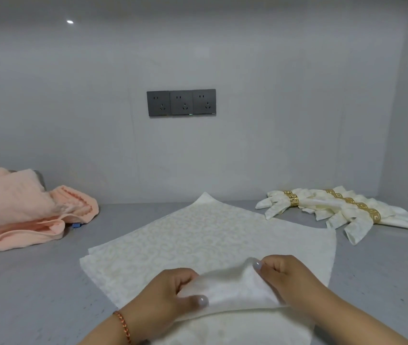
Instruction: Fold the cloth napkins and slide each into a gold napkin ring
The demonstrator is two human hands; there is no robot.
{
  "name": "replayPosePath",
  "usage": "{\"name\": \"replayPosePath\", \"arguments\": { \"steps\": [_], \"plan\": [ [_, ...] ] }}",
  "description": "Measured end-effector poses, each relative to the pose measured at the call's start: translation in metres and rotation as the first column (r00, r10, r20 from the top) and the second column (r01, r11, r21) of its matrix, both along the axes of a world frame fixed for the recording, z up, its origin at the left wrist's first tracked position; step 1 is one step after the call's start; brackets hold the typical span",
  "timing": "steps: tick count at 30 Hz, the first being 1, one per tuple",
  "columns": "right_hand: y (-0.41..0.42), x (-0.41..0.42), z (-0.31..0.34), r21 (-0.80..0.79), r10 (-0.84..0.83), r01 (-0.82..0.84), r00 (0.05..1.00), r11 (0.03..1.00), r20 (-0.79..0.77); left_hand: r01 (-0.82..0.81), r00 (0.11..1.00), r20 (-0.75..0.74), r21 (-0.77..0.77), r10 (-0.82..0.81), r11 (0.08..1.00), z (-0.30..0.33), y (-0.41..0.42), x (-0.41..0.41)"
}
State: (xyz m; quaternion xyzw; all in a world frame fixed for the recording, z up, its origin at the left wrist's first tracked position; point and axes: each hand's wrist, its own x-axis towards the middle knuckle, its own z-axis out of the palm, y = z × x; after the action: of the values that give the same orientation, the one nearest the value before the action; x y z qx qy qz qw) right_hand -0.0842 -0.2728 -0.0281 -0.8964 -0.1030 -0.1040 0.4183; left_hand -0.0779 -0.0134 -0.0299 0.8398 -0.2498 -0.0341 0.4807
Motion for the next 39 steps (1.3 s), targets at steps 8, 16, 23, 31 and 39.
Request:
{"name": "replayPosePath", "arguments": {
  "steps": [8, 16, 23, 31, 39],
  "plan": [
    [-0.003, -0.032, 0.022, 0.012, 0.035, -0.035, 0.999, 0.999, -0.016, -0.124, 0.989, 0.08, -0.002, 0.123, 0.992, 0.018, 0.003, -0.028],
    [-0.013, -0.074, 0.051, -0.1, 0.095, -0.105, 0.991, 0.989, -0.097, -0.044, 0.999, -0.005, -0.001, 0.044, 0.999, 0.031, 0.006, -0.067],
    [-0.015, -0.071, 0.056, -0.011, 0.093, -0.093, 0.994, 0.996, -0.058, -0.022, 1.0, -0.021, 0.038, 0.023, 0.999, 0.062, 0.001, -0.071],
    [-0.015, 0.034, 0.029, -0.155, -0.109, 0.099, 0.992, 0.983, -0.059, -0.24, 0.963, 0.194, 0.304, 0.187, 0.922, 0.05, -0.027, 0.041],
    [-0.011, 0.153, 0.018, -0.409, -0.234, 0.169, 0.965, 0.897, -0.115, -0.355, 0.934, 0.119, 0.434, 0.338, 0.828, 0.016, -0.053, 0.166]
  ]
}}
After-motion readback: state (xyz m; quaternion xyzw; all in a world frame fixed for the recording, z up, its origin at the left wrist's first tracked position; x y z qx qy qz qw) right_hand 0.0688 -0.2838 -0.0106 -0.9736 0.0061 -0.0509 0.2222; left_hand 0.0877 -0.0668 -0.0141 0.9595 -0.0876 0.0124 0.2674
